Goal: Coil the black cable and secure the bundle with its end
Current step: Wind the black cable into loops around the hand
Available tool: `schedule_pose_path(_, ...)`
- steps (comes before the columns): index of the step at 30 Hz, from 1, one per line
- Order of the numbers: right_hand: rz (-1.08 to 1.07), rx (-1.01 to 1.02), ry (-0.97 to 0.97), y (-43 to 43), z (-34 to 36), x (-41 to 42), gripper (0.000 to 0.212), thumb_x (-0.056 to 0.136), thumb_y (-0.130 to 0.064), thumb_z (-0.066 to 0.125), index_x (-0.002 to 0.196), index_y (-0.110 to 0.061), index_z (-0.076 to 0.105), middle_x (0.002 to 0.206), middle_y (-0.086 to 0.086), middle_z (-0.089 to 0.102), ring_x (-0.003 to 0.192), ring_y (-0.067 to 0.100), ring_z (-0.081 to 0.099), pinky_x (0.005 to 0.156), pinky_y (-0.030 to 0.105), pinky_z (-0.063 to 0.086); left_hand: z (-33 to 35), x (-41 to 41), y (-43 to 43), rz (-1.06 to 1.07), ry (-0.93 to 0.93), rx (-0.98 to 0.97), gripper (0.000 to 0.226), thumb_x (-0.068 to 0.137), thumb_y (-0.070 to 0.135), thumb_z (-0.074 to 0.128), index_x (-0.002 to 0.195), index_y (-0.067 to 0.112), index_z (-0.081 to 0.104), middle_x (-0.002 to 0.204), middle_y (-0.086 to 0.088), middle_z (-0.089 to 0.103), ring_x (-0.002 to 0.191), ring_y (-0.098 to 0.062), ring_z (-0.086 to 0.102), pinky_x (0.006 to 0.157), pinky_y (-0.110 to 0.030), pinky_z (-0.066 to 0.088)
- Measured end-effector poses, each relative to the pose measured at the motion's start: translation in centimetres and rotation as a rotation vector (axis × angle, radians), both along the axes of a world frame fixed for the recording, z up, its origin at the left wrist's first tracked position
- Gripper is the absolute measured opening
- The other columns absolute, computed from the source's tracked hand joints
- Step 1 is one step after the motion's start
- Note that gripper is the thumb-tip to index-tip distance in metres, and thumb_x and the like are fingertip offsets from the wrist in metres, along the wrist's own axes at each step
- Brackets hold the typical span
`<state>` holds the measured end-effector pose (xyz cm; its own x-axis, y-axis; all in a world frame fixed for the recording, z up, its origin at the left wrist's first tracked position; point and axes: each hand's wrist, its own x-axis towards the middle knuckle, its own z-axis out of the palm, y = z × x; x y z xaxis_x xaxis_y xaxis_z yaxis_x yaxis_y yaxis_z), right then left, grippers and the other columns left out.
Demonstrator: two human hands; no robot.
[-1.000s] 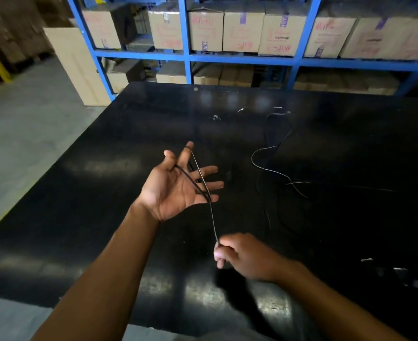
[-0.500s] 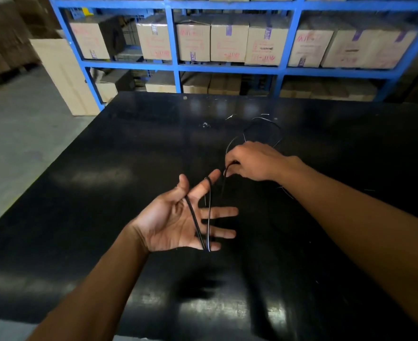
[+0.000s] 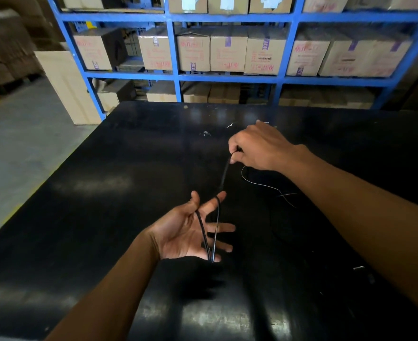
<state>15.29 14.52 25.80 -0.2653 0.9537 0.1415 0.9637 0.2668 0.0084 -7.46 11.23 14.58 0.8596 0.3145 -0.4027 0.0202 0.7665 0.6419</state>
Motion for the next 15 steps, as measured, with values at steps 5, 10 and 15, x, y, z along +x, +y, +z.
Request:
schedule_pose_path(5, 0.005, 0.063, 0.073, -2.0, 1.2, -1.8, 0.017, 0.089, -0.036, 0.066, 0.081, -0.022, 0.061, 0.078, -0.004, 0.063, 0.077, 0.016, 0.057, 0.077, 0.037, 0.045, 0.3, -0.2, 2.3, 0.226, 0.076, 0.006, 0.059, 0.088, 0.073, 0.024, 0.141, 0.050, 0.041, 0.154, -0.024, 0.032, 0.127, -0.059, 0.042, 0.086, -0.064, 0.048)
schedule_pose_path(10, -0.053, -0.015, 0.275, -3.1, 0.7, -2.8, 0.016, 0.090, -0.036, 0.064, 0.083, -0.022, 0.067, 0.084, -0.001, 0.070, 0.072, 0.016, 0.060, 0.068, 0.036, 0.049, 1.7, -0.2, 4.6, 0.407, 0.098, 0.030, 0.060, 0.092, 0.070, 0.017, 0.146, 0.048, 0.032, 0.155, -0.028, 0.027, 0.127, -0.063, 0.037, 0.097, -0.071, 0.034)
schedule_pose_path(15, -0.102, -0.263, 0.435, -5.3, -0.8, -3.9, 0.018, 0.094, -0.034, 0.059, 0.087, -0.020, 0.068, 0.077, 0.000, 0.070, 0.073, 0.017, 0.068, 0.075, 0.042, 0.057, 3.0, 0.1, 6.6, 0.510, 0.046, 0.049, 0.061, 0.093, 0.068, 0.016, 0.147, 0.044, 0.033, 0.154, -0.033, 0.026, 0.124, -0.064, 0.037, 0.096, -0.071, 0.032)
